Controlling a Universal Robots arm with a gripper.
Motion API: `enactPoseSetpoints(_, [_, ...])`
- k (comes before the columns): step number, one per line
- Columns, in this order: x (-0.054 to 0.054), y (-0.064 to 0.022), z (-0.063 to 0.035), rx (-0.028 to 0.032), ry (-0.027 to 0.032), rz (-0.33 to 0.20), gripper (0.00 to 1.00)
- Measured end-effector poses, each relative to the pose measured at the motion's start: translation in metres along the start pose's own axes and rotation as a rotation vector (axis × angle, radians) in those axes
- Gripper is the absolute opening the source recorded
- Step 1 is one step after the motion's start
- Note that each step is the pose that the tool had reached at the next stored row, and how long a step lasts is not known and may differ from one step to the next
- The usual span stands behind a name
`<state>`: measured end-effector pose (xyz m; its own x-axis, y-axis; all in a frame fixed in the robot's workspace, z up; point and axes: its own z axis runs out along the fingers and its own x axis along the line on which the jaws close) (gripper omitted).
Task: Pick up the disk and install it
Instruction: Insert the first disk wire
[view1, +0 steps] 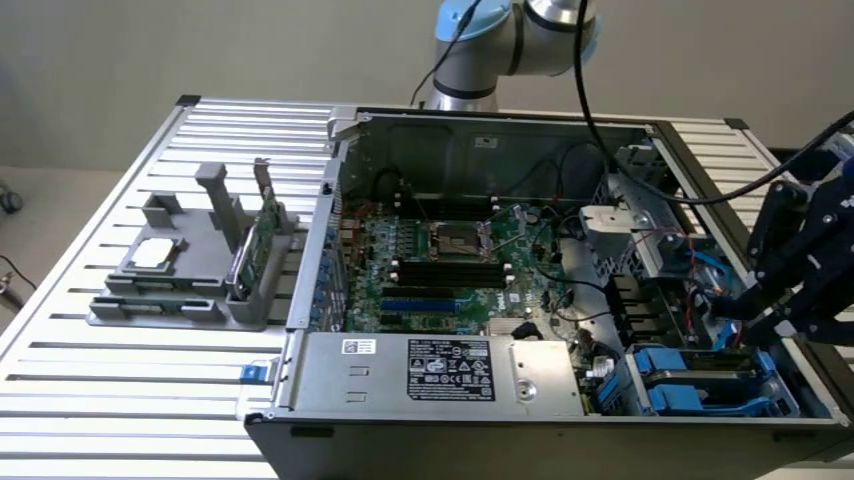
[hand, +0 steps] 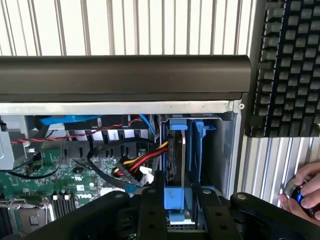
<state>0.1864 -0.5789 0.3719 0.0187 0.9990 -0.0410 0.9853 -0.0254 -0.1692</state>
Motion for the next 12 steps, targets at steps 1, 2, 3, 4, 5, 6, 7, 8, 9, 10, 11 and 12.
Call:
enactPoseSetpoints(1, [0.0,-0.0013,-0.0046,0.0,0.0,0.0,0.31])
enactPoseSetpoints(2, [0.0,-0.0035,-0.0081,0.0001,0.0,0.0,0.31])
enactPoseSetpoints(3, [-0.001,-0.0078,-0.0091,0.0001,-0.0001,0.0,0.31])
enactPoseSetpoints(4, [-0.001,-0.0123,-0.0088,0.0001,0.0002,0.0,0.31])
enactPoseSetpoints(5, [-0.001,-0.0169,-0.0086,0.0,0.0,0.0,0.31])
enactPoseSetpoints(6, [-0.001,-0.0214,-0.0081,0.0001,0.0001,0.0,0.31])
enactPoseSetpoints(7, [-0.001,-0.0259,-0.0076,0.0,0.0001,0.0,0.31])
enactPoseSetpoints(8, [-0.001,-0.0304,-0.0073,0.0,0.0,0.0,0.31])
enactPoseSetpoints(9, [-0.001,-0.0341,-0.0068,0.0001,0.0001,0.0,0.31])
enactPoseSetpoints(10, [0.0,-0.037,-0.0065,0.0,0.0001,0.0,0.31])
enactPoseSetpoints(11, [0.0,-0.0384,-0.0063,-0.0003,-0.0001,0.0,0.31])
enactPoseSetpoints(12, [0.0,-0.0384,-0.0063,-0.0002,0.0001,0.0,0.31])
